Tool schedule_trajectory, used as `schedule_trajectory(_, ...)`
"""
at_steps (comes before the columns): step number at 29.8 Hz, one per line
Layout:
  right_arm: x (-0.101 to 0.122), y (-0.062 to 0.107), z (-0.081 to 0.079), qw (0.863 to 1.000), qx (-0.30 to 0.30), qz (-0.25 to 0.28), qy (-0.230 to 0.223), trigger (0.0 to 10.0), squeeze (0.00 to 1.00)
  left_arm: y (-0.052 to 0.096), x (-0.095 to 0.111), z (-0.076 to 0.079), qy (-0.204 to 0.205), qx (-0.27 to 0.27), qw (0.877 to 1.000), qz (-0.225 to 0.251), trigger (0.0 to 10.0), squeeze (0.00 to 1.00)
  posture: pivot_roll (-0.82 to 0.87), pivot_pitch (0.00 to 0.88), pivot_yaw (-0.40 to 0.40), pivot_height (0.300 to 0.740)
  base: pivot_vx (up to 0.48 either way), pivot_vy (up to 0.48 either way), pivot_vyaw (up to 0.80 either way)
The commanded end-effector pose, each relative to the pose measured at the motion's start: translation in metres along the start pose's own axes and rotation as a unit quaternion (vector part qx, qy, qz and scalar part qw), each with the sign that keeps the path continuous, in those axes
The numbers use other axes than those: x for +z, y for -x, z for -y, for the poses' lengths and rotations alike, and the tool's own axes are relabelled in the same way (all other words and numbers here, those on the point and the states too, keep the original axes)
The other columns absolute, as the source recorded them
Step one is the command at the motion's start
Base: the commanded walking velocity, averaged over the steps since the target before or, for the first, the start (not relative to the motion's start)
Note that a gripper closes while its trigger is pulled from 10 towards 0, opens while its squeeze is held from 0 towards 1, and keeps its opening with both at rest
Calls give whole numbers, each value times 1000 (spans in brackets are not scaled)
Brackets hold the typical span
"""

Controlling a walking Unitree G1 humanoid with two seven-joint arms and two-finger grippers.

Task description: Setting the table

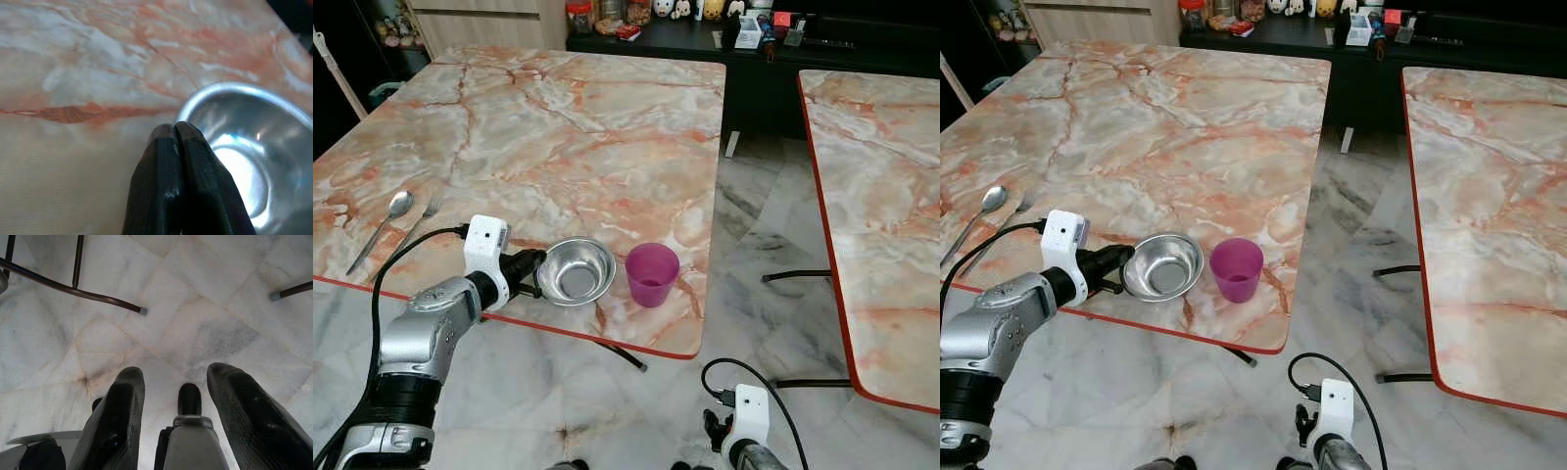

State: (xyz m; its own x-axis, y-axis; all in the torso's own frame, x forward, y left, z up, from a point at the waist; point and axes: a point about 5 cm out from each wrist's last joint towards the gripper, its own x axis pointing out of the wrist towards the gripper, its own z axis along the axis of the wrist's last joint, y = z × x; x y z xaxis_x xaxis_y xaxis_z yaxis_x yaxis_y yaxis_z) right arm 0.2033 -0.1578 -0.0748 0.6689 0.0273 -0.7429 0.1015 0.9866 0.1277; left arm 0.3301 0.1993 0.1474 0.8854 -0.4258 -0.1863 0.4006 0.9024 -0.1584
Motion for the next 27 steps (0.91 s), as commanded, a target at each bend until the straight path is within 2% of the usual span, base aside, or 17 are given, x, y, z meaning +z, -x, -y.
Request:
schedule_trajectory(1, -13, 3, 0, 1000, -1, -17, -6, 10000, 0, 6, 11, -3, 7, 2, 999, 49, 2235, 0, 113, 185, 40, 740, 0, 0, 0)
schedule_trajectory(2, -15, 4, 0, 1000, -1, -18, -6, 10000, 0, 7, 13, -3, 14, 3, 998, 59, 2235, 0, 116, 188, 40, 740, 0, 0, 0)
schedule_trajectory(3, -16, 4, 0, 1000, -1, -20, -6, 10000, 0, 8, 18, -6, 24, 11, 997, 78, 10000, 0, 120, 188, 40, 740, 0, 0, 0)
schedule_trajectory(8, -18, 4, -1, 1000, -1, -22, -6, 10000, 0, 12, 30, -14, 42, 39, 991, 120, 10000, 0, 121, 191, 41, 740, 0, 0, 0)
schedule_trajectory(9, -16, 4, -1, 1000, -1, -20, -6, 10000, 0, 14, 36, -18, 38, 60, 987, 145, 10000, 0, 121, 194, 42, 740, 0, 0, 0)
schedule_trajectory(10, -15, 4, -1, 1000, -1, -19, -7, 10000, 0, 15, 38, -21, 37, 71, 985, 154, 10000, 820, 121, 195, 42, 740, 0, 0, 0)
schedule_trajectory(11, -14, 3, -1, 1000, -1, -18, -6, 10000, 0, 16, 40, -23, 38, 82, 983, 161, 10000, 820, 121, 195, 42, 740, 0, 0, 0)
schedule_trajectory(12, -14, 3, -1, 1000, -1, -18, -6, 10000, 0, 16, 39, -24, 43, 81, 983, 159, 10000, 1000, 122, 198, 42, 740, 0, 0, 0)
schedule_trajectory(15, -13, 3, -1, 1000, 0, -16, -6, 10000, 0, 17, 32, -22, 43, 69, 987, 136, 10000, 1000, 122, 199, 44, 740, 0, 0, 0)
schedule_trajectory(18, -12, 3, -1, 1000, 0, -15, -6, 10000, 0, 18, 23, -15, 46, 30, 992, 110, 10000, 1000, 124, 198, 43, 740, 0, 0, 0)
schedule_trajectory(20, -12, 3, -1, 1000, 0, -15, -6, 10000, 0, 18, 21, -13, 42, 23, 993, 106, 10000, 1000, 125, 196, 41, 740, 0, 0, 0)
schedule_trajectory(22, -11, 3, -1, 1000, 0, -15, -5, 10000, 0, 16, 20, -3, 34, -11, 994, 102, 10000, 1000, 126, 192, 39, 740, 0, 0, 0)
schedule_trajectory(27, -10, 2, 0, 1000, 0, -13, -1, 10000, 0, 13, 19, 2, 26, -21, 995, 97, 10000, 1000, 122, 181, 34, 740, 0, 0, 0)
